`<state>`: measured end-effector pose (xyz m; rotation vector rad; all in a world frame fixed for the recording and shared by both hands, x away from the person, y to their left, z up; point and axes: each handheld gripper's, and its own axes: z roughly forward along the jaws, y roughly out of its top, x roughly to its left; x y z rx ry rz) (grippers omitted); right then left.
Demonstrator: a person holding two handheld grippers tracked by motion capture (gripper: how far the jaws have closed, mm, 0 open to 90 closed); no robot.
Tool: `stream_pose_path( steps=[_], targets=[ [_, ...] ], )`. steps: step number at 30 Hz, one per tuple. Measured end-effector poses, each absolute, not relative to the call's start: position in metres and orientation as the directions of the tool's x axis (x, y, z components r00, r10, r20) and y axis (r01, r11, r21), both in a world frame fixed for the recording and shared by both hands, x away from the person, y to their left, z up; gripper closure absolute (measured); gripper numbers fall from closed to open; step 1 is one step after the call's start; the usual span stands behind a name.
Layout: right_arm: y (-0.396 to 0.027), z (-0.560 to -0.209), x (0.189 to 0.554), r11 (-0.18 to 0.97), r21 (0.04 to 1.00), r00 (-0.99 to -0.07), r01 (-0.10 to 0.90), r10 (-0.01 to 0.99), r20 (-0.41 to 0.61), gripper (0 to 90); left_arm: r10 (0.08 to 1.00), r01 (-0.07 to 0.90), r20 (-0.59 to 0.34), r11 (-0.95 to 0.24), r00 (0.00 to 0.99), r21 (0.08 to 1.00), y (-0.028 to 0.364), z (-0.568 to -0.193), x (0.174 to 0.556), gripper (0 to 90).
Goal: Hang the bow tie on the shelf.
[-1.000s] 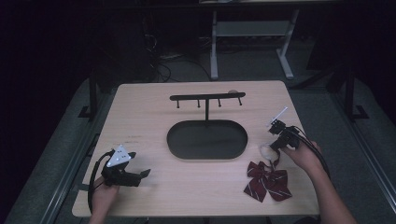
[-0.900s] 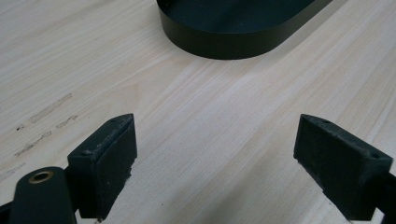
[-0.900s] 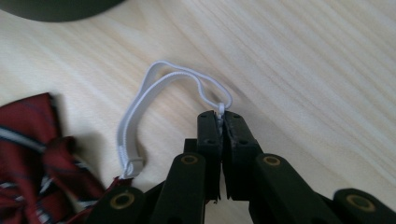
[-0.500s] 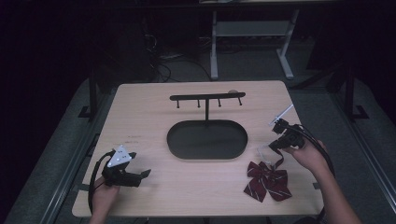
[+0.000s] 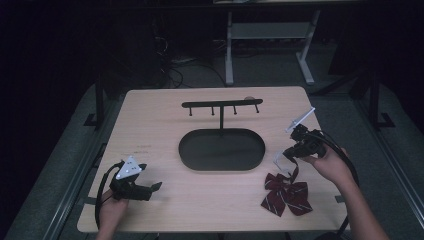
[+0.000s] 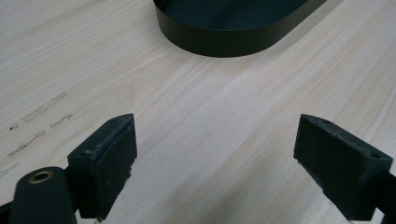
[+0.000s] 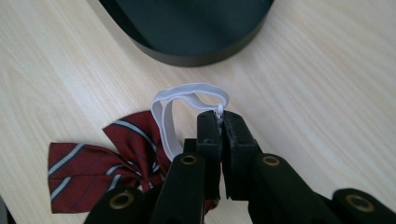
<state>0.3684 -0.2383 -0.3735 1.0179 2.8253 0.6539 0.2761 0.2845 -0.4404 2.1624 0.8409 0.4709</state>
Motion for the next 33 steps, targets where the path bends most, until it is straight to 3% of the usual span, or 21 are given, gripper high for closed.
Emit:
stream_pose_path(
  steps=[33],
  targets=[
    [-0.218, -0.319, 0.356, 0.728, 0.464, -0.828, 0.504, 0.561, 0.019, 86.3, 0.699, 0.410, 0.064, -0.487, 0.712, 0.771, 0.286, -0.440, 0.277, 13.2]
  ],
)
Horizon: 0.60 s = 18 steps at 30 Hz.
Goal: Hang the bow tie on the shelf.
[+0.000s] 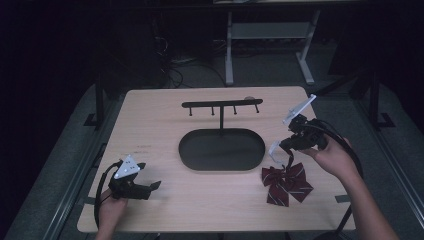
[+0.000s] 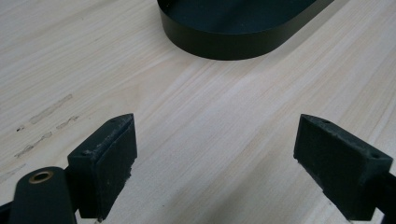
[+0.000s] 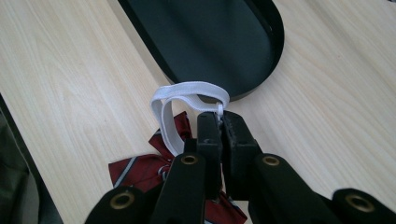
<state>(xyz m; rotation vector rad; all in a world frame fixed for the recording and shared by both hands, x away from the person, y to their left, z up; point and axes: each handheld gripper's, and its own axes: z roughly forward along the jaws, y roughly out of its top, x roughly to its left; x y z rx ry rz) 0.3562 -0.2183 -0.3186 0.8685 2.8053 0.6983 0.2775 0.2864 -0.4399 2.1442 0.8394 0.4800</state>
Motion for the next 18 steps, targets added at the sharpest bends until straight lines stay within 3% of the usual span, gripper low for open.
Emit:
stream_pose_path(
  steps=[18],
  targets=[
    [-0.202, -0.290, 0.358, 0.747, 0.484, -0.846, 0.454, 0.532, -0.028, 86.3, 0.697, 0.404, 0.074, -0.495, 0.714, 0.770, 0.286, -0.438, 0.276, 13.2]
  ],
)
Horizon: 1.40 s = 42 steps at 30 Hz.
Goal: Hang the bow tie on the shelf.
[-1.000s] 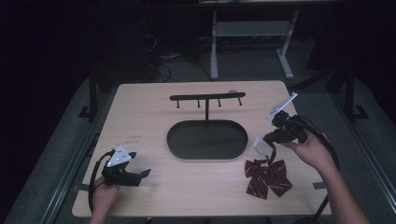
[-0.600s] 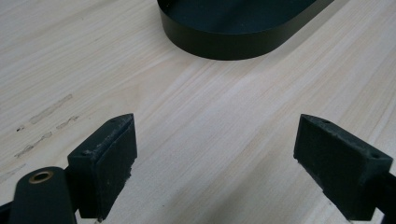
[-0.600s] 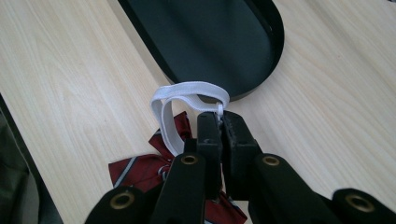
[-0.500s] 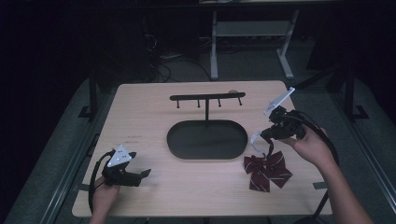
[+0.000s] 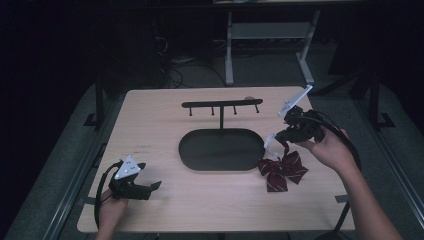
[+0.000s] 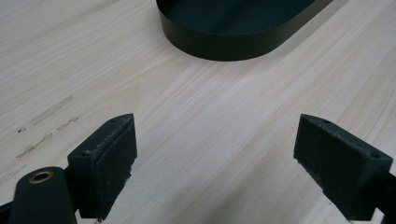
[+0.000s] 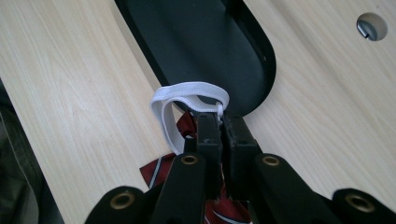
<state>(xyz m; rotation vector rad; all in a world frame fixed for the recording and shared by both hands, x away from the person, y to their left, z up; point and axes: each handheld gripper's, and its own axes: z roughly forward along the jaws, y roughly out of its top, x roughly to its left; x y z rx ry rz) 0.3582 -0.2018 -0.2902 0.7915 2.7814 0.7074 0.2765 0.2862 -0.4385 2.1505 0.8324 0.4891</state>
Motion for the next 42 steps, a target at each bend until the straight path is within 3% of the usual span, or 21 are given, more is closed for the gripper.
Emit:
stream_pose_path(
  steps=[42],
  targets=[
    [-0.176, -0.249, 0.369, 0.760, 0.505, -0.854, 0.409, 0.513, -0.081, 86.2, 0.696, 0.402, 0.075, -0.496, 0.714, 0.770, 0.286, -0.438, 0.277, 13.2]
  ],
)
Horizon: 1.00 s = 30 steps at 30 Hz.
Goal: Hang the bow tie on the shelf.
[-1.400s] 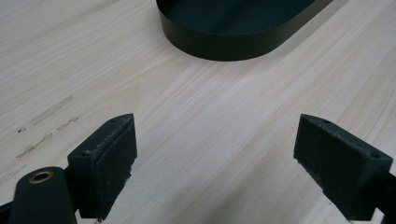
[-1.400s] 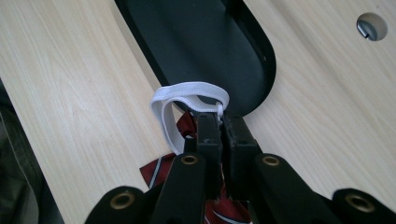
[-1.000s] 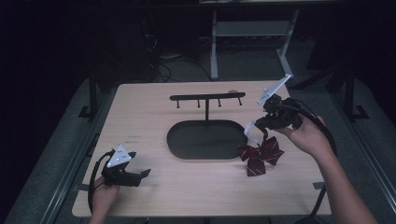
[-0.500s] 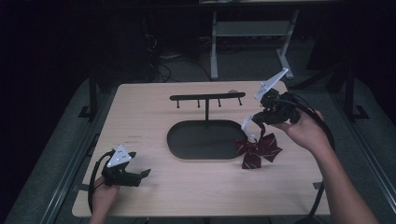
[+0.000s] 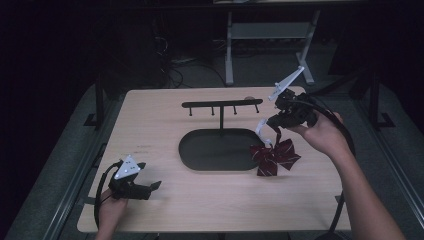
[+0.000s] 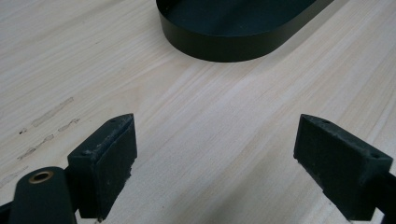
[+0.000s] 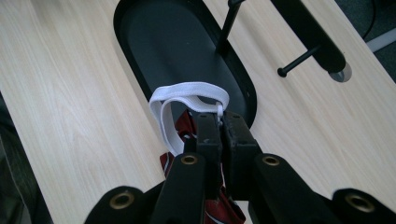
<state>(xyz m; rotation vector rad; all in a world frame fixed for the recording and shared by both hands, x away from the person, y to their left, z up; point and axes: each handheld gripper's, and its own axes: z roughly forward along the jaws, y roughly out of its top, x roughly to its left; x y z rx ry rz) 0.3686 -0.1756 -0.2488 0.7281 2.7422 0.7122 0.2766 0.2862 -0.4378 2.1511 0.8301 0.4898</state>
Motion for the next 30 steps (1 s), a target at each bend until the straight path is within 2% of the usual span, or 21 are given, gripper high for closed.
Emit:
stream_pose_path(
  steps=[30],
  targets=[
    [-0.157, -0.230, 0.412, 0.749, 0.491, -0.826, 0.445, 0.555, -0.098, 86.2, 0.694, 0.400, 0.070, -0.492, 0.717, 0.773, 0.285, -0.438, 0.277, 13.2]
  ],
)
